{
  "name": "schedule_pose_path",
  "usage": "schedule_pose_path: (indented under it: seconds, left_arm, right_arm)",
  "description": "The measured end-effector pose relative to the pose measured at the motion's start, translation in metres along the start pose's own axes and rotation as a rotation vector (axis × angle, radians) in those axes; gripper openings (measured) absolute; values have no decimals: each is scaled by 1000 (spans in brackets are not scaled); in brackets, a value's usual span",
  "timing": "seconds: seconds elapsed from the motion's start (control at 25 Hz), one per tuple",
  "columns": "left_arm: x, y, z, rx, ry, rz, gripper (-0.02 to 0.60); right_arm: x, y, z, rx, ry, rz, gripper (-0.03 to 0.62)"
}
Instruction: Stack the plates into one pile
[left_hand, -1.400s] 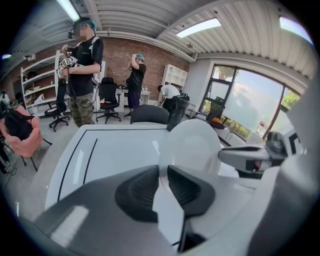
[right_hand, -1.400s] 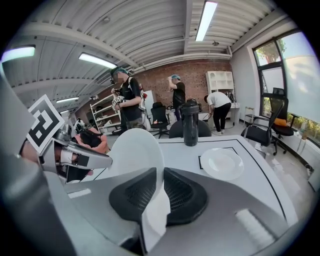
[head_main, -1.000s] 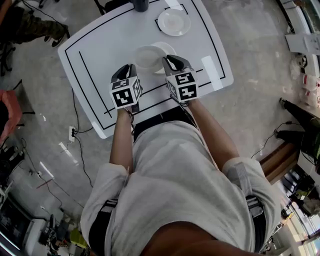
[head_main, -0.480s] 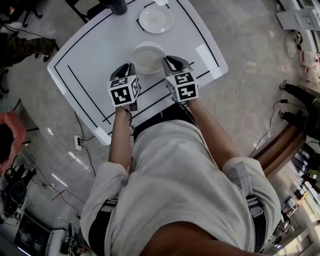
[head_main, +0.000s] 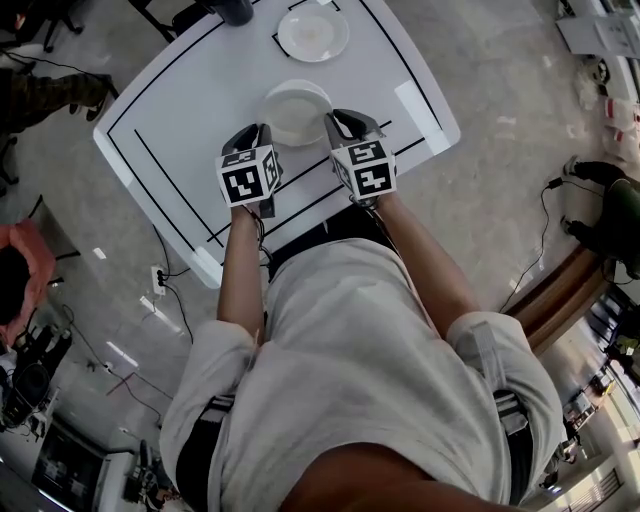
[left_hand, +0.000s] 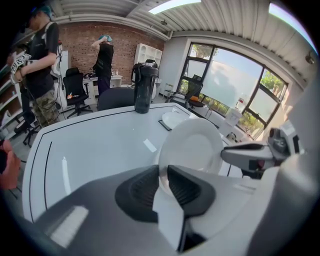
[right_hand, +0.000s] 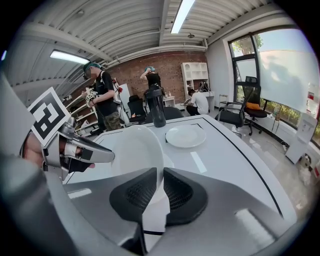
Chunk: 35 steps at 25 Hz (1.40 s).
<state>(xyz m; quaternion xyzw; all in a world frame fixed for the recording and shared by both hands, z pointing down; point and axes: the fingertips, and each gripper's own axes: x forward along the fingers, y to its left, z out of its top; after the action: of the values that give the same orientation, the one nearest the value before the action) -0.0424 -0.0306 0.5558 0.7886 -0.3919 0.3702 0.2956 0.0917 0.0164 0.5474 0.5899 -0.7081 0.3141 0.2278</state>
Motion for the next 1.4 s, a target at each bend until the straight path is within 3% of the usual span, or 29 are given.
schedule_pose_path:
  seconds: [1.4]
  left_arm:
    - [42,11,-10,-5,96,-6,69]
  right_arm:
    - [50,-16,-15,3,107,-16,43]
